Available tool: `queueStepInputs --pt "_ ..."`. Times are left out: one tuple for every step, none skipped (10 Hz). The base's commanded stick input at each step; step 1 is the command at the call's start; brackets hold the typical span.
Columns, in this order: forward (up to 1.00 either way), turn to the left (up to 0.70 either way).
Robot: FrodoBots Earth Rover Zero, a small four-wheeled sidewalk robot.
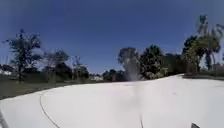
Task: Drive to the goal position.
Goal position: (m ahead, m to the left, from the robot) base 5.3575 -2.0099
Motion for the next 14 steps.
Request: queueStepInputs --pt "0.7 -0.14" --pt "0.7 -0.14" --pt "0.7 -0.1" --pt "0.7 0.0" --pt "0.7 0.0" --pt "0.7 0.0" --pt "0.7 0.0" --pt "0.7 0.0" --pt "0.7 0.0" --pt "0.7 0.0" --pt "0.7 0.0" --pt "0.7 0.0" --pt "0.7 0.0" --pt "0.7 0.0"
